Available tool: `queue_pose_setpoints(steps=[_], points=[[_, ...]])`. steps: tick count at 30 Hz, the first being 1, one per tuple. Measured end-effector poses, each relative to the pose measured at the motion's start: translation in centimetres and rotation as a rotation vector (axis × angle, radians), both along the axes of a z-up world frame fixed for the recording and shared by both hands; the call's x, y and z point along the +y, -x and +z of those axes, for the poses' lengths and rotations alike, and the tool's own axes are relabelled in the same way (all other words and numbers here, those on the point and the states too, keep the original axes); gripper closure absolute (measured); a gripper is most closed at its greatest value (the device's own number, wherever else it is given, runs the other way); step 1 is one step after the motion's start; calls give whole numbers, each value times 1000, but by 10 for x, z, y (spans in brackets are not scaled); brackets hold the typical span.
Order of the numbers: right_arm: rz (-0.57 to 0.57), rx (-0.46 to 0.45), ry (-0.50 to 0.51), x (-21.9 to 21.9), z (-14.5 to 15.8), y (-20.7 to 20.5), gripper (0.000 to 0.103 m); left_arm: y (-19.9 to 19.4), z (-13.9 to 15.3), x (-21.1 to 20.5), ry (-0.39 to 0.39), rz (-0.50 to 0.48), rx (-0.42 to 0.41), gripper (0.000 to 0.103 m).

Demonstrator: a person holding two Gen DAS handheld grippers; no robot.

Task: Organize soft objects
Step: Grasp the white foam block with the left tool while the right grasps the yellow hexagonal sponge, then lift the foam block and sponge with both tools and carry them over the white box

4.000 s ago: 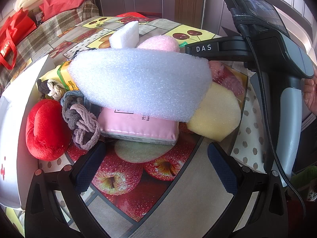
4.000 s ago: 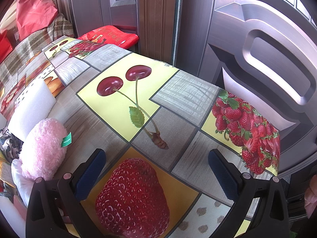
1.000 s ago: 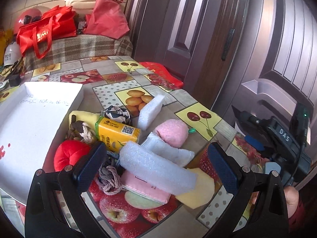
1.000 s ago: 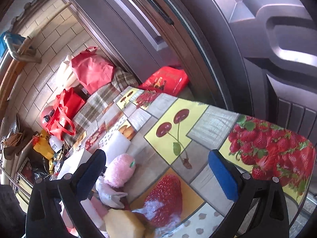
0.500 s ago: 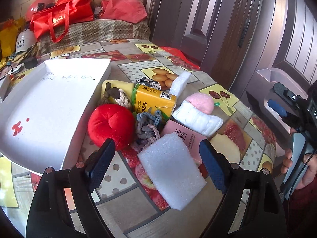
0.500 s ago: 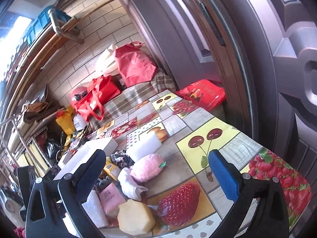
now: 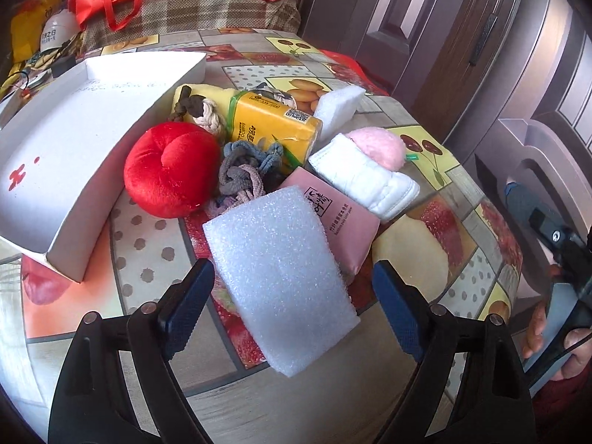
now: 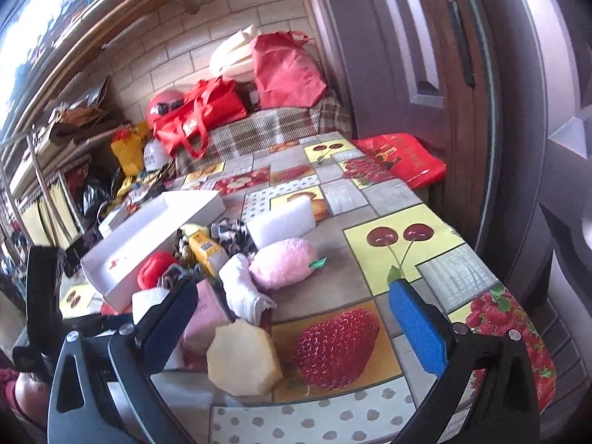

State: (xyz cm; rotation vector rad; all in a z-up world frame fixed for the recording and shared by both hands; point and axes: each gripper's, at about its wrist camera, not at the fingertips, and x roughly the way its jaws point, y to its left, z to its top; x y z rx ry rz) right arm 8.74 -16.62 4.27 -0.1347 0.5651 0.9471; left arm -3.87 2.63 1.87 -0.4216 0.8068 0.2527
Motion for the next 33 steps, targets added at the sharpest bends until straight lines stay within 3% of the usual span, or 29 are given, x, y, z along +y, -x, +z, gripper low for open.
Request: queue_pose_setpoints(steps=[1,2,6,11,13,14,15,19,21,24,26,27,30,33], points=[[37,-1,48,7,-5,3,0,1,-3,3,19,-8,-1,25],[69,-2,94,14,-11,6,0,2,-7,7,37,-15,5,48],[166,-25,236,34,-29,17,0,14,-7,14,66,-52,-30,49],[268,-91,383,61,-46,35,2,29,3,11,31,-80,-81,50],[275,-85,432,69,-54,34,16,34,8,10,10,-84,-105,50],[280,-60,449,71,-59,32,33,36,10,11,-2,-84,-117,50],[294,-18,416,69,-58,28,43,39,12,11,-11,-86,-132,50],[253,-35,387,57,-50,27,44,55,20,21,-41,-63,-206,50],[223,-43,318,43,-37,27,45,65,27,29,-86,-27,-254,50],[154,-89,137,22,-2,27,44,82,42,35,-253,46,-335,49],[86,-124,-19,9,22,24,44,89,45,37,-395,92,-359,49],[51,-146,-87,5,30,22,44,91,45,40,-428,111,-356,49],[-62,-242,-222,3,40,19,43,94,43,56,-408,157,-357,49],[-149,-346,-264,10,30,17,43,99,42,66,-411,182,-367,49]])
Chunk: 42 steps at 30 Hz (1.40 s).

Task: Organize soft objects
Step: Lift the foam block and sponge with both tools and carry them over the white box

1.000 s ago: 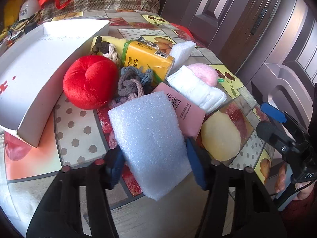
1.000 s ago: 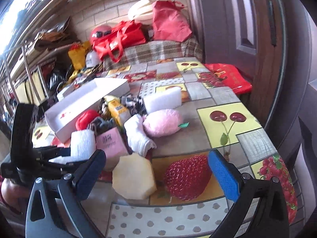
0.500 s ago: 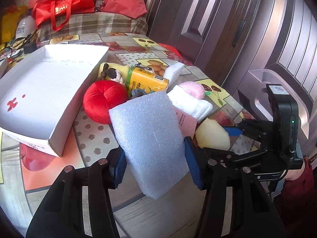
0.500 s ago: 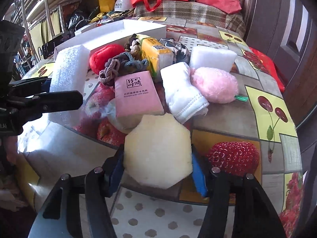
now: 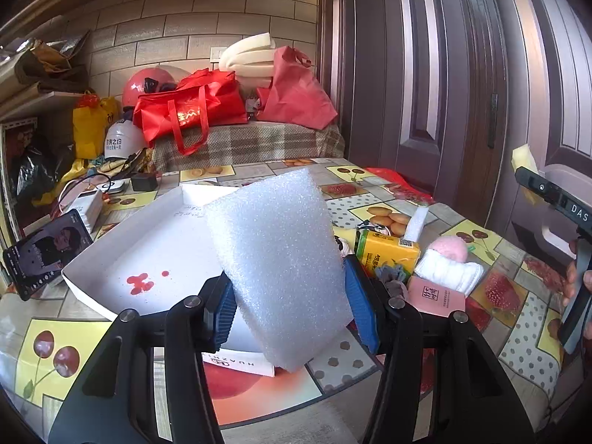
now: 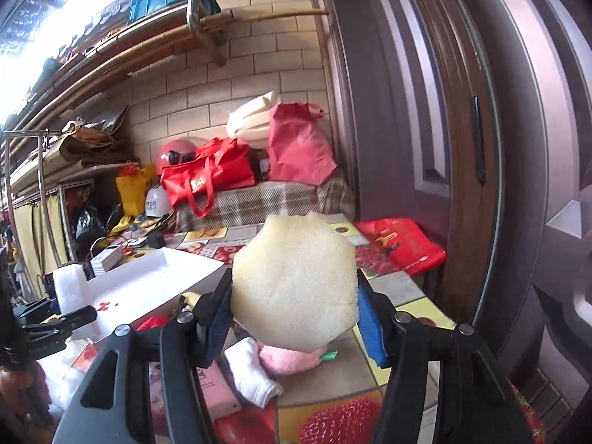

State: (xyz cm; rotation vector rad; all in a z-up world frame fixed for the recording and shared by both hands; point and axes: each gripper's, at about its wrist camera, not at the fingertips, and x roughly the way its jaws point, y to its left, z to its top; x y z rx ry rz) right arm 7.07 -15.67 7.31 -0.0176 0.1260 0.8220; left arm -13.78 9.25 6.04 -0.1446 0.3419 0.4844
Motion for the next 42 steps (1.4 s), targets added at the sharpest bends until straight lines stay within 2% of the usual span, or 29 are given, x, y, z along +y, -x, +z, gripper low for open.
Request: queue_pose_setpoints(steps=[2,4,7,10,13,18,22,26,29,36,42], points=[[-26,-9,6,6,-11,-6,43,4,-1,3,-7,10,-4,49],[-26,19,28,9,-18,-10,43,4,-1,5,-15,17,-5,49],[-15,15,-12,4,-15,-6,44,3,-2,10,-28,28,-14,49],[18,39,0,12,-18,-1,44,3,-3,19,-52,54,-13,49],[59,22,6,23,-17,12,44,5,-5,30,-55,79,-8,49],[133,19,37,49,-19,31,44,10,-6,42,-105,111,9,49],[206,20,83,75,-21,45,43,14,-8,56,-87,137,1,49],[280,-5,127,99,-24,63,44,15,-8,62,-106,148,-2,49],[315,17,143,116,-27,67,44,15,-8,70,-105,159,-4,49],[331,65,183,160,-38,67,44,14,-7,101,-93,221,-12,49],[329,12,182,191,-38,77,44,13,-6,124,-65,245,-28,49]])
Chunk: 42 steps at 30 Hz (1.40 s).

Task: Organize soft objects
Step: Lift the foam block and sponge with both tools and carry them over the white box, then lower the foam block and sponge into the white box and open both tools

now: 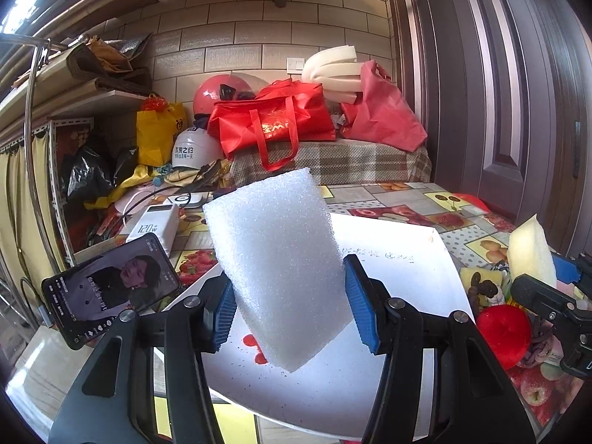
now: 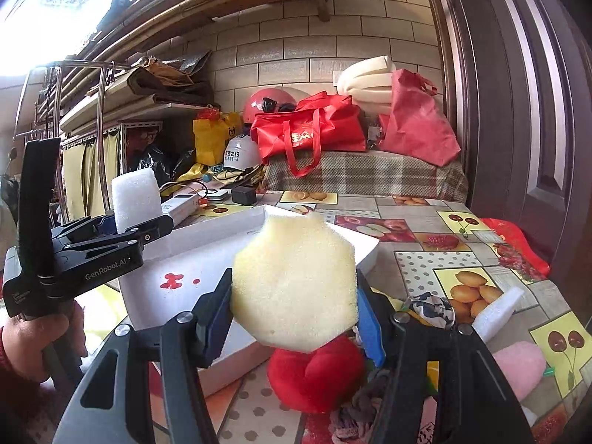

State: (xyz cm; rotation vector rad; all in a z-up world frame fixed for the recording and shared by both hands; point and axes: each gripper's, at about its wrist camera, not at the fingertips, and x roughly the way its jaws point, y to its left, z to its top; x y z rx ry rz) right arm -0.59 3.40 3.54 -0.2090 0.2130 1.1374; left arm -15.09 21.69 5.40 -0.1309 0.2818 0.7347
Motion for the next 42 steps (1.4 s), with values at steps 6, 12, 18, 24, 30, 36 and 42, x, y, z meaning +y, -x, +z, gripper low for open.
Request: queue_pose_setpoints(steps=[6,12,18,24,30,36,42], points=[[-24,7,-2,33,1,-9,44,-19,-7,28,104,-34,72,49],[-16,-6,31,61,1,-10,44,-27,-15,48,208,-3,112,49],[-6,23,87,78,-2,-15,43,-32,-23,64,289,22,144,49],[43,45,180,95,-8,-15,39,-32,-22,62,277,46,154,29],[36,35,175,93,-8,-15,16,-30,-19,57,231,84,157,1],[23,23,161,92,-7,-13,16,-27,-18,54,206,97,149,1],[-17,12,102,82,-3,-14,16,-19,-15,55,202,132,114,1]])
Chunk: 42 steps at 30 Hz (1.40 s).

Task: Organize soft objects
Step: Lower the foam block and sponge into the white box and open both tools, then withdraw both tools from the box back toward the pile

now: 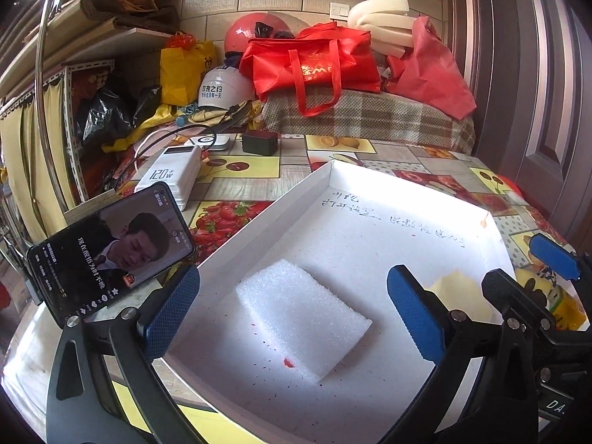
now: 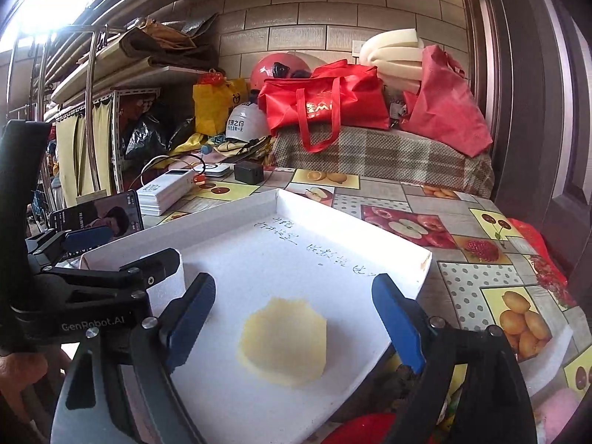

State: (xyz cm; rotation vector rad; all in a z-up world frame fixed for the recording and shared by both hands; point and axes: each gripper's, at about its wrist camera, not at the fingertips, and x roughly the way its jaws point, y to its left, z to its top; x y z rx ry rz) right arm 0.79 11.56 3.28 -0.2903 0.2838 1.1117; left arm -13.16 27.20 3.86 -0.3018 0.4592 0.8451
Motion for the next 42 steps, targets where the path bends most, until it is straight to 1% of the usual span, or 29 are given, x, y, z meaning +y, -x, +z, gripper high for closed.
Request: queue_pose_setpoints(steps=[5,10,16,20,24,28,33,36,38,42], points=[[-21,-1,-66,-12,4,-2,16,7,3,-3,-26,35,-24,1],[-41,-20,-111,-23,7,3,16,8,6,-11,-77,42,-29,1],[-41,-13,-126,-33,6,5,16,9,9,-19,-120,44,-28,1],[-37,-18,-126,-36,5,8,16,14,11,-23,-150,55,-49,1],[-37,-1,-125,-44,5,9,16,19,14,-31,-181,60,-75,1],[-25,2,-133,-58,6,12,16,19,15,-43,-188,40,-77,1],[-15,6,-139,-79,6,15,16,14,16,-64,-217,-5,-72,1],[-45,41,-162,-97,8,5,16,11,15,-76,-218,-44,-70,1],[-81,55,-202,-117,11,-4,16,10,15,-83,-218,-69,-72,1],[-150,36,-280,-166,17,-22,16,5,15,-95,-213,-122,-71,1]])
